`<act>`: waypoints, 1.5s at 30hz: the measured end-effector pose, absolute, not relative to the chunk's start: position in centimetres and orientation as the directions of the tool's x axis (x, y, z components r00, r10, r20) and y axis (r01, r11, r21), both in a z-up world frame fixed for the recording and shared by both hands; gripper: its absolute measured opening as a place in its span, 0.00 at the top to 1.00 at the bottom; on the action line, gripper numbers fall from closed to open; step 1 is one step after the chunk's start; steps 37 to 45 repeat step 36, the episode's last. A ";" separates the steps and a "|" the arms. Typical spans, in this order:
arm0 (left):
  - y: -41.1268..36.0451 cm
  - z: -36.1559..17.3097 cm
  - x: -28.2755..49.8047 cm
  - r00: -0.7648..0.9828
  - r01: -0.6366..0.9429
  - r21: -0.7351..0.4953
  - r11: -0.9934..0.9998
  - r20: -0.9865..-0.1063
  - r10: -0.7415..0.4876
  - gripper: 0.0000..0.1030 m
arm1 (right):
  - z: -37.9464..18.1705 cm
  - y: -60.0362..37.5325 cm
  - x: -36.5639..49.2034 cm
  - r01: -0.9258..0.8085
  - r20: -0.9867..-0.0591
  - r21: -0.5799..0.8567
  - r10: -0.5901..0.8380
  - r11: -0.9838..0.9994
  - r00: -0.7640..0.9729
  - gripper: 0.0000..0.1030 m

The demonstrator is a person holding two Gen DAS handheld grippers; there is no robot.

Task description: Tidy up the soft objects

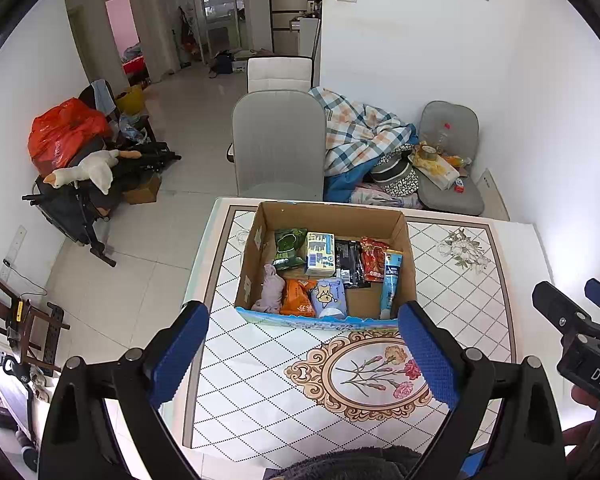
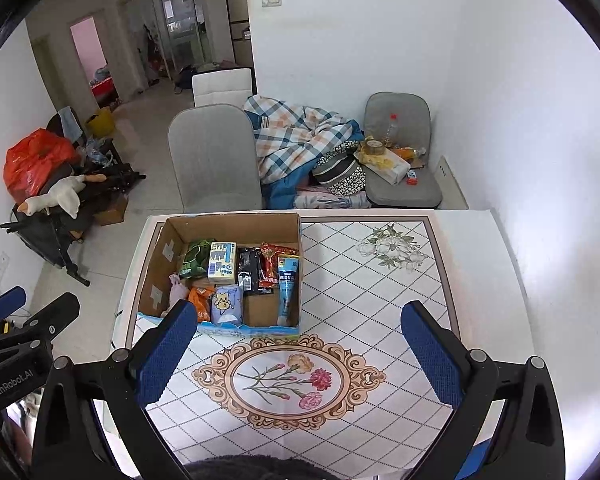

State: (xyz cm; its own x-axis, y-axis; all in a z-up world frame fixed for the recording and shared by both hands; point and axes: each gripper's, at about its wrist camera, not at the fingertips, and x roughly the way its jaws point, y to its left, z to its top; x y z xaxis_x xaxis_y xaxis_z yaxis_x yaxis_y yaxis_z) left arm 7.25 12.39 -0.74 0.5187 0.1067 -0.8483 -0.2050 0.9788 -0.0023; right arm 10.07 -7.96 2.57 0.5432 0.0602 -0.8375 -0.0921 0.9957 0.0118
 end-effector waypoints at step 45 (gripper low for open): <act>12.2 -0.5 7.3 0.524 -0.200 0.006 0.980 -0.845 0.112 0.06 | 2.9 -8.4 9.5 -0.109 -0.836 0.006 0.065 0.994 0.545 0.00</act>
